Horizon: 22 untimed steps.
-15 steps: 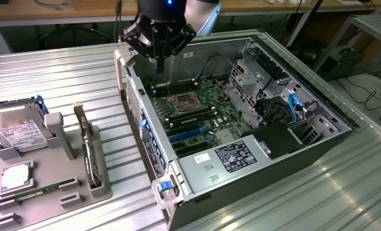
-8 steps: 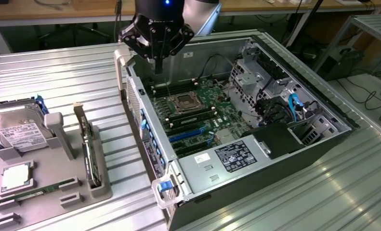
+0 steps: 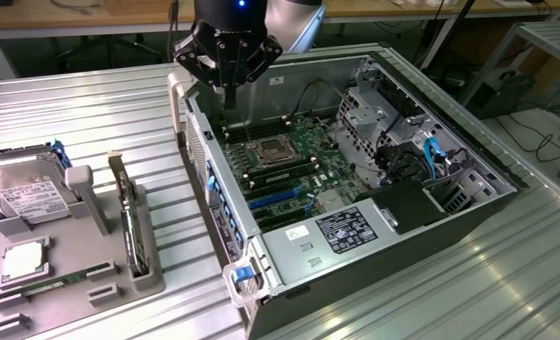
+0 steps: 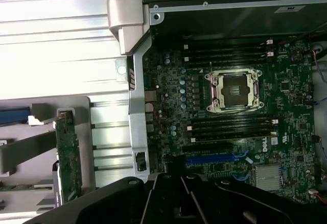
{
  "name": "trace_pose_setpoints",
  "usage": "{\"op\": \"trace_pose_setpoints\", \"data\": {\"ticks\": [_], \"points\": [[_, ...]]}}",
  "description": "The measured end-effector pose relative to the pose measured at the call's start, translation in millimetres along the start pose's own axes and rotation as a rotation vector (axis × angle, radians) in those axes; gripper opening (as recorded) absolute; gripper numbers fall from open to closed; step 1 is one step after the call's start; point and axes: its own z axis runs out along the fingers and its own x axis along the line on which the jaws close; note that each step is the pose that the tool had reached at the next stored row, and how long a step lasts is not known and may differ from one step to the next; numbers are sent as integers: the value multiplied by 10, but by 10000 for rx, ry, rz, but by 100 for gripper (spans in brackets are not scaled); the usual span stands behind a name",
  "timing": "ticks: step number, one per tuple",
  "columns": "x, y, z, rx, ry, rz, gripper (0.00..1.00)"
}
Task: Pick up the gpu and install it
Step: 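Reach for the gpu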
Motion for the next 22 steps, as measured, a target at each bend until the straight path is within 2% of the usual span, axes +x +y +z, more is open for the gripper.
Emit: {"op": "trace_pose_setpoints", "data": {"ticks": [22], "points": [[134, -17, -4, 1, 0, 0, 11]]}}
